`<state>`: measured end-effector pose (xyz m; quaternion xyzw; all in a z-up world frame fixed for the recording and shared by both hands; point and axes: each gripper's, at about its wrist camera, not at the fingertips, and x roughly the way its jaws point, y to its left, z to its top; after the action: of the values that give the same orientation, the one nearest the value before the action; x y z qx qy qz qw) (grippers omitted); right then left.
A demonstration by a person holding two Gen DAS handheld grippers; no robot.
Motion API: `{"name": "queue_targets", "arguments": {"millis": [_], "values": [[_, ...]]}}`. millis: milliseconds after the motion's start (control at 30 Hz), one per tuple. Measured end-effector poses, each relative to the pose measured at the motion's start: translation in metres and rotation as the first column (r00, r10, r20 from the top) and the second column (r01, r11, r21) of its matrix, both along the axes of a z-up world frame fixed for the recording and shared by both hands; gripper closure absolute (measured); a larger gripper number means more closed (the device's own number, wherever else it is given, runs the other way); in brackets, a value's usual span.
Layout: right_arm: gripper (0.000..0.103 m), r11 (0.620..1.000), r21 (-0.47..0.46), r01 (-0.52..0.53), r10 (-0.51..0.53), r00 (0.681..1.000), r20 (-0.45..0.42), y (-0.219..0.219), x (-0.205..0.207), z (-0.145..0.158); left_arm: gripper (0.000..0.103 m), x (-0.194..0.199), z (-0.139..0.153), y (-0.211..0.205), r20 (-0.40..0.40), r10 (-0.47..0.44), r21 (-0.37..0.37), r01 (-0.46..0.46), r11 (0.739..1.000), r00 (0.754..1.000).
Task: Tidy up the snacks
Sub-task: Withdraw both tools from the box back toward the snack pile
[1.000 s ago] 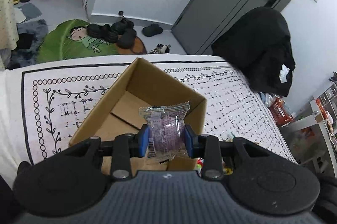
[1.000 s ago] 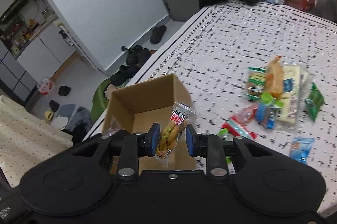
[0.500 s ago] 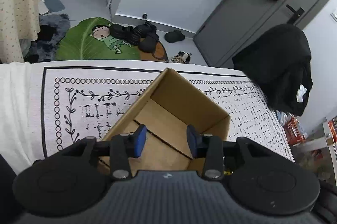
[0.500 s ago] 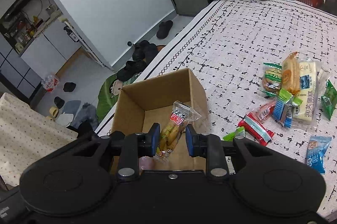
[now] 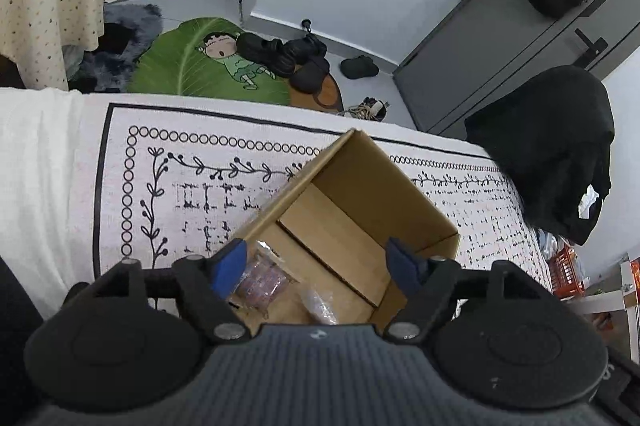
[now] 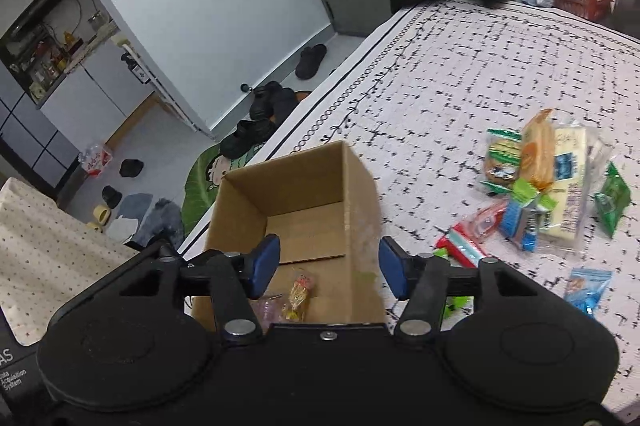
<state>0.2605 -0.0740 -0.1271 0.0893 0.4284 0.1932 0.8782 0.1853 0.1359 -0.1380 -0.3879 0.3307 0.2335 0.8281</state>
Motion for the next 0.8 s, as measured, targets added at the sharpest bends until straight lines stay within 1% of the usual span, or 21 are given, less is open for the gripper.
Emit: {"name": "queue_targets", "arguments": {"millis": [67,133,200,300,467,500,567,800], "values": [[0.035,1.0,-0.015,0.017,-0.017,1.0,0.013,-0.006,-0.001,0.001,0.021,0.001,-0.001,-0.002,-0.001,-0.013,-0.008,0.013,1.0,1.0],[0.03,0.998,-0.038,0.041,-0.04,0.999,0.023,-0.014,-0.003,0.001,0.019,0.001,-0.001,-0.005,0.001,-0.025,-0.013,0.025,1.0,1.0],[0.022,0.995,-0.069,0.073,-0.072,0.997,0.027,-0.022,-0.004,0.001,0.017,0.002,0.0,-0.008,0.003,-0.042,-0.019,0.042,0.999,0.999],[0.02,0.989,-0.099,0.109,-0.106,0.994,0.036,-0.036,-0.005,0.001,0.011,0.004,0.003,-0.016,0.008,-0.074,-0.007,0.074,0.997,0.997],[0.015,0.986,-0.096,0.136,-0.134,0.991,0.027,-0.058,-0.008,0.0,0.007,0.011,0.011,-0.037,0.019,-0.156,0.05,0.155,0.987,0.988],[0.011,0.985,-0.096,0.143,-0.141,0.99,0.029,-0.063,-0.009,0.0,0.006,0.012,0.012,-0.041,0.019,-0.171,0.057,0.17,0.984,0.985],[0.008,0.983,-0.098,0.154,-0.151,0.988,0.04,-0.07,-0.011,0.002,0.0,0.013,0.012,-0.049,0.024,-0.202,0.069,0.2,0.977,0.979],[0.005,0.974,-0.138,0.181,-0.173,0.982,0.073,-0.099,-0.02,0.003,0.0,0.016,0.014,-0.072,0.039,-0.288,0.094,0.283,0.954,0.957]]}}
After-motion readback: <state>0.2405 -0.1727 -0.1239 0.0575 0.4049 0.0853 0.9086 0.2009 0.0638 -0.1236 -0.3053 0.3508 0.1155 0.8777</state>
